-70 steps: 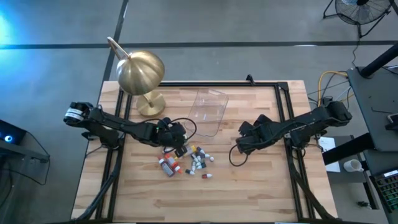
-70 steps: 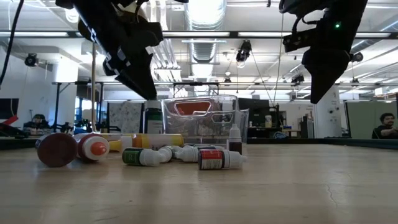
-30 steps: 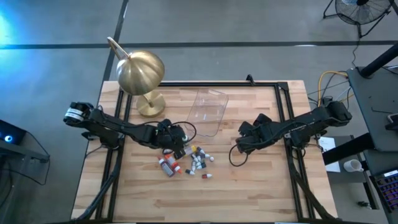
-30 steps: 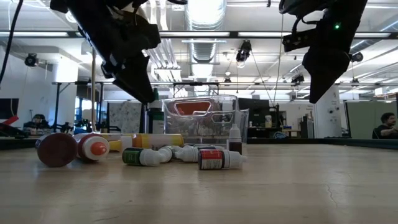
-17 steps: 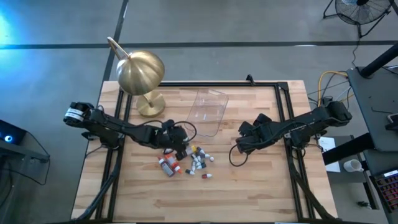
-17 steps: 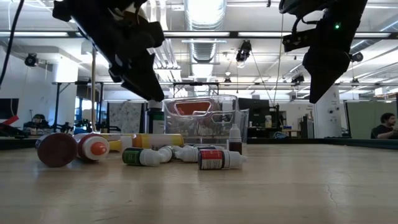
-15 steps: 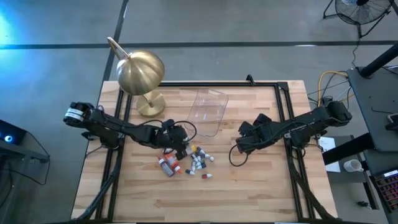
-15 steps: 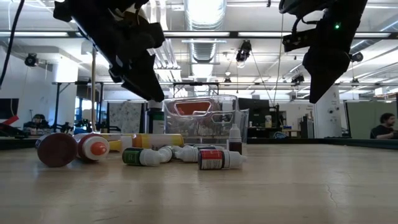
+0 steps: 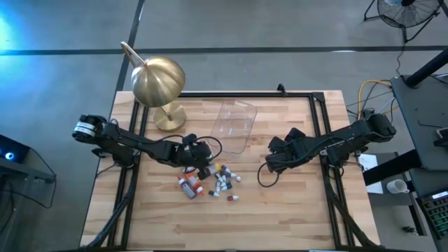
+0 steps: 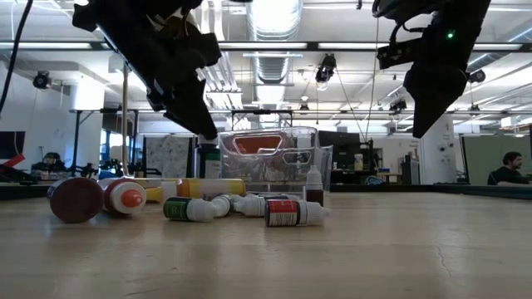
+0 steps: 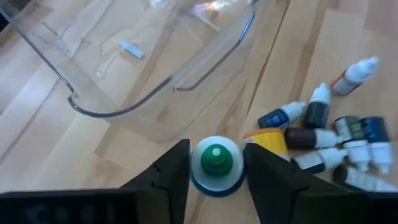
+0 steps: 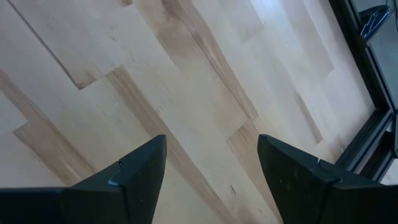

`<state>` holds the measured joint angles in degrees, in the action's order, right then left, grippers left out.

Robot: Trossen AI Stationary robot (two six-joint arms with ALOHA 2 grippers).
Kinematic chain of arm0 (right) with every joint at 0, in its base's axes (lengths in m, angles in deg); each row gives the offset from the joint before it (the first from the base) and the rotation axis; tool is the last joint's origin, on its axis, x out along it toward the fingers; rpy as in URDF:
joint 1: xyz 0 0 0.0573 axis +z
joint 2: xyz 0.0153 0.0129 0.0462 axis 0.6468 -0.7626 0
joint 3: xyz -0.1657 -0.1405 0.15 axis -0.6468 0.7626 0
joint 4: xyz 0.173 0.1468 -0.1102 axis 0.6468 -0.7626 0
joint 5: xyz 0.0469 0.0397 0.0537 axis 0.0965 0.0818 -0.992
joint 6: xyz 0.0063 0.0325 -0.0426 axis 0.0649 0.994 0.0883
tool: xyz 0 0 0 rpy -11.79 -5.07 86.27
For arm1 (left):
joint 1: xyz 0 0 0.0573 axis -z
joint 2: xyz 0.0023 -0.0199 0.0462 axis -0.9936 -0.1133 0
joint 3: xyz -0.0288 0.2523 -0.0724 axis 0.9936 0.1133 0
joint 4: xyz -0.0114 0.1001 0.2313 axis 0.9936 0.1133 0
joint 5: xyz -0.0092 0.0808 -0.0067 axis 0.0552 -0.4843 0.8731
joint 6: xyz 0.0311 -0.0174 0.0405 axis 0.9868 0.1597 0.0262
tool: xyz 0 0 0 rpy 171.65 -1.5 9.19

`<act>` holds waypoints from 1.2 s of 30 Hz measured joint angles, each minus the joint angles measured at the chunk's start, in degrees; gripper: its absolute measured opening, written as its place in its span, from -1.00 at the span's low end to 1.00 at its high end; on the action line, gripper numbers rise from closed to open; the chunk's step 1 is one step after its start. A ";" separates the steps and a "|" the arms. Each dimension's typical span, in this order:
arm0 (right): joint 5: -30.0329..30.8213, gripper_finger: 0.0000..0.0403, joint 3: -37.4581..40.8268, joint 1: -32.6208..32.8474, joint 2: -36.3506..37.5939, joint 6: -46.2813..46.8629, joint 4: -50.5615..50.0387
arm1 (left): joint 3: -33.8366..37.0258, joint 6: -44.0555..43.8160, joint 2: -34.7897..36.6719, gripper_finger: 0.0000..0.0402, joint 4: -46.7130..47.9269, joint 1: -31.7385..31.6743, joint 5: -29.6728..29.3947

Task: Pick & Place food coloring
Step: Put the large green food coloring bottle into the transparent bin

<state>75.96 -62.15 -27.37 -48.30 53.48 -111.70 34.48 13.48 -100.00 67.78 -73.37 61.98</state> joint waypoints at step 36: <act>4.38 0.06 -0.10 -2.81 9.31 3.56 2.20 | -19.49 4.84 2.44 -0.54 10.56 -8.73 -3.60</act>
<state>80.34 -62.24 -30.18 -38.99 57.05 -109.50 14.99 18.32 -97.56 78.34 -82.09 58.38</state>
